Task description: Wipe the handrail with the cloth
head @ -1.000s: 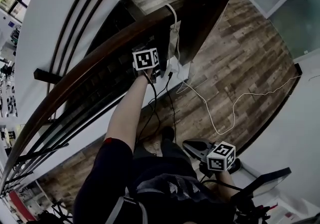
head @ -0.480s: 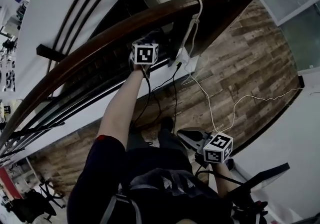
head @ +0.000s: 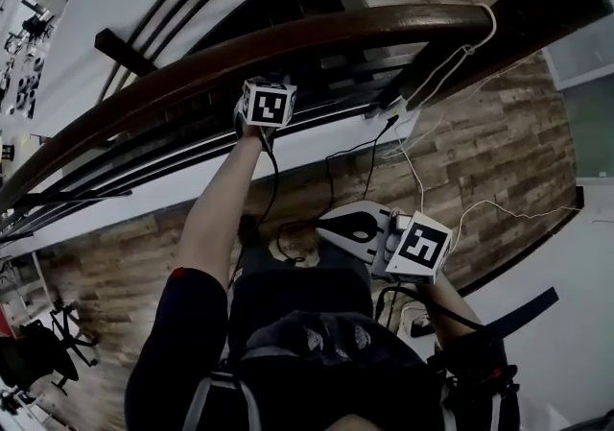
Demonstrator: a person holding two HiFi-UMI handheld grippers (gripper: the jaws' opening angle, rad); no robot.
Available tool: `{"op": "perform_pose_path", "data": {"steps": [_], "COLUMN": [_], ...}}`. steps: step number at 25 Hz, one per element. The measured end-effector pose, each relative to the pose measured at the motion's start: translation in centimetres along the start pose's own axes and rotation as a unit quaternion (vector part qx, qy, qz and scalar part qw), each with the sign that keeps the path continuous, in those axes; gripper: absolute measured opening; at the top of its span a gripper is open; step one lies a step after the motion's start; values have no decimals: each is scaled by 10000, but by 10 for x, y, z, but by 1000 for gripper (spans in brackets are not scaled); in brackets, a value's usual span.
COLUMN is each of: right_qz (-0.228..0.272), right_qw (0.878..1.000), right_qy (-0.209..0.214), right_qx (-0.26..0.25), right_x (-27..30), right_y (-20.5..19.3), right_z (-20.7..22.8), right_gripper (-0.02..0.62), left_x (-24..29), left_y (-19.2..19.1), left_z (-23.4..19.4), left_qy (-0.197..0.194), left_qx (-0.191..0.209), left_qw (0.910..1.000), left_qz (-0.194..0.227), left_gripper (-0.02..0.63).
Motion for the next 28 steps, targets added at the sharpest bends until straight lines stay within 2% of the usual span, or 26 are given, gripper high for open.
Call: {"op": "perform_pose_path", "data": {"steps": [3,7,12,14,18,21,26,28], "right_qz": [-262,-179,-144,-141,-371,-681,-789,-832], "right_qw": [9994,9992,9979,9959,9874,9795,9813,9812], "right_qy": [35,130,549,840,1532,1873,1747,1741], "right_qx": [-221,-325,-312,-294,-140,-297,-177,17], "right_x": [69,150,196,209,233,258,316,348], "right_y": [8,18,20,17,3,-1,5,4], "right_z": [-15,-36,-54,-56,-59,-68,-74,-80], "right_gripper": [5,5,5,5,5,5,5,5], "left_x": [-53,-116,-176,-198,-236,-271,-335,-364], "left_y": [-21,-51,-88,-99,-121,-139,-172,-193], "left_z": [-61,-139,-219,-248,-303,-351,-439,-467], "left_qy": [134,373,810,1056,1659,2089,2774,2914], "left_qx": [212,649,664,719,672,511,472,721], "left_qw": [9997,9972,9945,9918,9836,9761,9589,9526], "left_qz": [-38,-29,-71,-90,-226,-329,-369,-494], "left_gripper": [91,91,91,91,91,91,91,91]}}
Point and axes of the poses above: the fingertips, and each gripper's own axes: x forward along the fingers, z to its right, y out of its top, the point moved 7 cm from there along -x, backward along the fingers, and after that the axes turned 11 degrees about z, right-handed, at the moved point
